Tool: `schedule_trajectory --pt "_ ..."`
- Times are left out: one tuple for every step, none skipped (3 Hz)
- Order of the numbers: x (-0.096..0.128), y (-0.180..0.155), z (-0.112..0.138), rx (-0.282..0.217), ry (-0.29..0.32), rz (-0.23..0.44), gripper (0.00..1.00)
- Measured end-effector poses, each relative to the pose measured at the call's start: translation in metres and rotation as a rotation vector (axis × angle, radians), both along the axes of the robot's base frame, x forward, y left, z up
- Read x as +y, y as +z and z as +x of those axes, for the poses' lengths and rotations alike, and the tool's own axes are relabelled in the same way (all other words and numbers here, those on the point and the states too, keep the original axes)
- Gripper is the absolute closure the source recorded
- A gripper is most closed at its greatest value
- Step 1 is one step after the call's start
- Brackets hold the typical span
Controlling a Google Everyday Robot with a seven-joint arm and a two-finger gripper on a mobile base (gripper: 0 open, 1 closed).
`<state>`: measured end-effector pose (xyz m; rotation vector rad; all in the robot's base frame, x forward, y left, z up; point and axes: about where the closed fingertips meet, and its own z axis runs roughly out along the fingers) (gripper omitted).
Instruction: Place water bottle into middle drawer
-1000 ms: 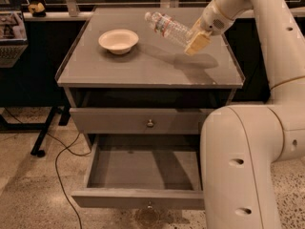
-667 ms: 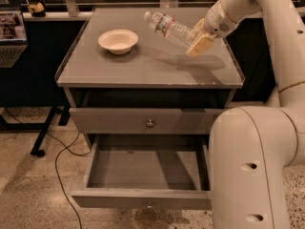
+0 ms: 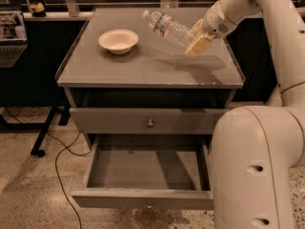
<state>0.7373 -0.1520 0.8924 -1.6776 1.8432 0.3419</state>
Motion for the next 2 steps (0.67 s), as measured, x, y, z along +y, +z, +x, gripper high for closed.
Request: schedule_trajectory --pt "-0.016 0.014 -0.016 -0.016 -0.044 0.026 1.00" --pt "-0.034 0.055 -0.045 -0.105 -0.107 0.070 1.00"
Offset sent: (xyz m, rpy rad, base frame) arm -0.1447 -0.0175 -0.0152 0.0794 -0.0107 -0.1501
